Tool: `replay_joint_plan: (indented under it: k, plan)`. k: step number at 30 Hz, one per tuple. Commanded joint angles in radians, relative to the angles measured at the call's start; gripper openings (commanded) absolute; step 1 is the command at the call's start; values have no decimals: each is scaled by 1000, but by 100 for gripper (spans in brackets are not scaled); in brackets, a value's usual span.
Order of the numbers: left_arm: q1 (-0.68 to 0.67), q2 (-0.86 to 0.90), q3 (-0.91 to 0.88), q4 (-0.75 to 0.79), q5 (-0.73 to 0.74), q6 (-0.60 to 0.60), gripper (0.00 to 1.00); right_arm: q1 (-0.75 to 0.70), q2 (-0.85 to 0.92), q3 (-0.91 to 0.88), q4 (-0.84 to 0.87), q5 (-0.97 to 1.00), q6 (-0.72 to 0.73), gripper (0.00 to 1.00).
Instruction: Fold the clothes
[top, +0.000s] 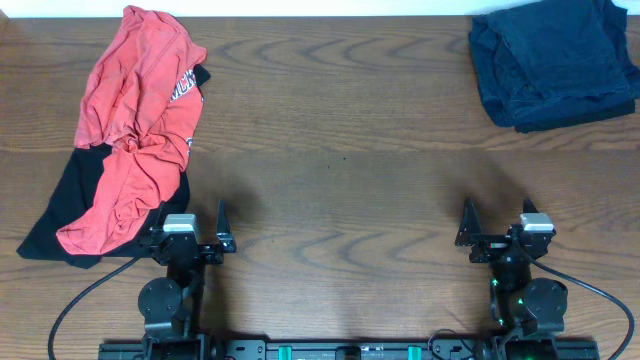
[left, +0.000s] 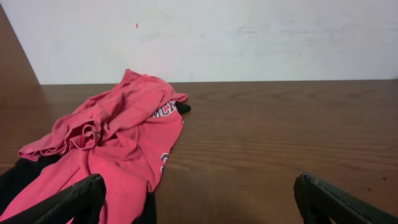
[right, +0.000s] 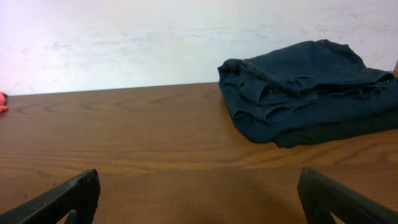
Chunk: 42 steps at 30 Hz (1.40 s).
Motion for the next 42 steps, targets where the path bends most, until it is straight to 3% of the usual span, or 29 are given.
replay_joint_plan:
  k: [1, 35, 42]
  plan:
    - [-4, -7, -12, -40, 18, -6, 98, -8, -7, -4, -2, -3, -14, 99]
    - [-4, -7, -12, -40, 18, -6, 98, -8, -6, -4, -1, -4, -13, 99]
    - [-4, -7, -12, -37, 18, -7, 98, -8, -7, -4, 65, -37, -10, 99]
